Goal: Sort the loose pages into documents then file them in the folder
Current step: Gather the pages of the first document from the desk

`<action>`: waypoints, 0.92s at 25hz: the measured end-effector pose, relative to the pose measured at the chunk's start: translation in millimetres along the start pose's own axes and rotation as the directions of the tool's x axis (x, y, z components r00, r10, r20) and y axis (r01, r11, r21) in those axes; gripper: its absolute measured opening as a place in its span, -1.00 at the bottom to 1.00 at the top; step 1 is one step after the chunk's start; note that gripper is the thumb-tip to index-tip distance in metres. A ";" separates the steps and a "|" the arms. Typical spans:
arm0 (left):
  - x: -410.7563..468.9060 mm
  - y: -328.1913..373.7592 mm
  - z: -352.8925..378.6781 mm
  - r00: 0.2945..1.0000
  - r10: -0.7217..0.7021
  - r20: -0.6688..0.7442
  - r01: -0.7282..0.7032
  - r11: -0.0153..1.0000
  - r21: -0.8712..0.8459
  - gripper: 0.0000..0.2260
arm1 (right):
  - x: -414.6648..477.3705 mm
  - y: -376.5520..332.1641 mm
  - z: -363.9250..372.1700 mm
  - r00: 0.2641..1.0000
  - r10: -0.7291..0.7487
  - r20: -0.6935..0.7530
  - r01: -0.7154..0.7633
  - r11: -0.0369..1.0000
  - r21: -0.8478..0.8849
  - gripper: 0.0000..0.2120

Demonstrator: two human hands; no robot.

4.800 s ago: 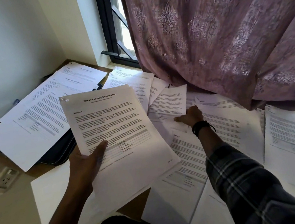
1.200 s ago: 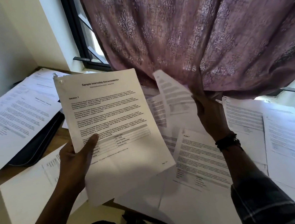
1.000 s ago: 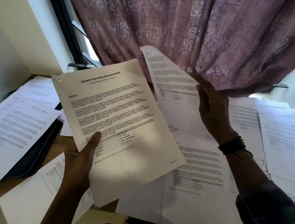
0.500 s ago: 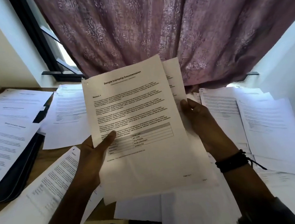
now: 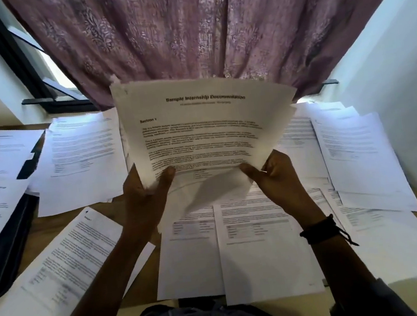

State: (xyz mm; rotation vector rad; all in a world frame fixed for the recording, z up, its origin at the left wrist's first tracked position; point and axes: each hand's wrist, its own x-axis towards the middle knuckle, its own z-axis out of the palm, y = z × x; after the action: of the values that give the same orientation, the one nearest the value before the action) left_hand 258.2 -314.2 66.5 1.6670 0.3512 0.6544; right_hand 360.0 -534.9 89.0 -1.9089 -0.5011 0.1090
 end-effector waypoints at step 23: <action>-30.5 -18.1 35.6 0.967 -0.253 -0.032 0.251 0.967 -0.050 -0.70 | 21.6 167.0 -81.3 0.935 0.344 -0.091 -0.343 0.803 -0.487 -0.38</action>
State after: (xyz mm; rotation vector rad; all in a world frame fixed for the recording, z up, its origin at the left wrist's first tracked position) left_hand 257.5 -356.1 38.8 1.5361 0.5617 0.4997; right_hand 453.2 -647.9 -27.3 -2.4992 -0.1780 0.2368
